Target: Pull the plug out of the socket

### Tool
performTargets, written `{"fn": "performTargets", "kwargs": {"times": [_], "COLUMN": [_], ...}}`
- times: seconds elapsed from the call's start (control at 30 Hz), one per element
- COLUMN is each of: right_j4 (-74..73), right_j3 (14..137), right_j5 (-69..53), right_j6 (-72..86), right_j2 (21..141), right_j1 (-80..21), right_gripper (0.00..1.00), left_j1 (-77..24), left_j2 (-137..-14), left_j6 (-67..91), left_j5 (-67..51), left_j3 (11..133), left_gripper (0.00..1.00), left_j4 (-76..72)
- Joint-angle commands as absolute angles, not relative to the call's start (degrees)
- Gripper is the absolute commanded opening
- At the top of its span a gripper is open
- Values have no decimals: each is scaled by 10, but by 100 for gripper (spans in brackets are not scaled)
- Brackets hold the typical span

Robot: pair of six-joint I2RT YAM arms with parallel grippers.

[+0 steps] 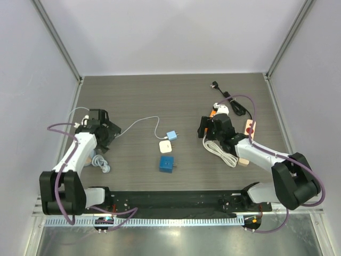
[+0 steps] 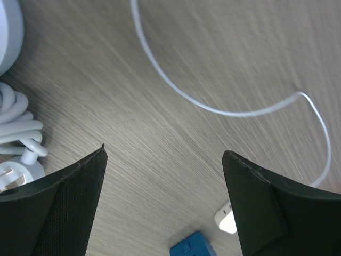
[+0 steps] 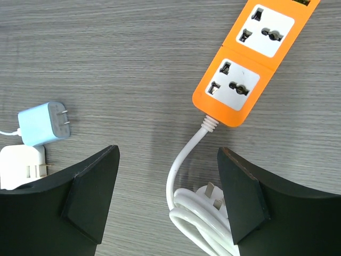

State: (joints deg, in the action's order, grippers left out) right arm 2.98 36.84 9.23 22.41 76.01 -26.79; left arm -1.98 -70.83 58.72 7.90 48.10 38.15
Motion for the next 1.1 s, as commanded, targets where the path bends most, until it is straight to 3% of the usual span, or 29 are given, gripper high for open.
{"fn": "performTargets", "kwargs": {"times": [0.0,0.3,0.43,0.5,0.53,0.6,0.63,1.07], "right_j4": [89,93,102,126,126,116,132,116], "right_j3": [362,358,353,332,332,336,324,344], "right_j5": [101,113,119,125,127,128,129,124], "right_j6": [232,225,215,214,214,210,211,209], "right_j2": [724,718,710,706,705,702,701,687], "right_j1": [-268,-268,-269,-268,-268,-267,-268,-268], "right_gripper": [80,79,79,79,79,79,79,79], "left_j1": [21,32,39,45,44,44,43,-103], "left_j2": [-736,-850,-888,-906,-912,-933,-941,-971], "left_j6": [641,648,653,649,634,626,601,464], "left_j5": [56,67,42,12,-17,-34,-57,-112], "left_j3": [467,497,511,516,519,536,567,649], "left_gripper": [88,87,78,60,37,16,0,0], "left_j4": [320,282,256,230,197,187,192,175]}}
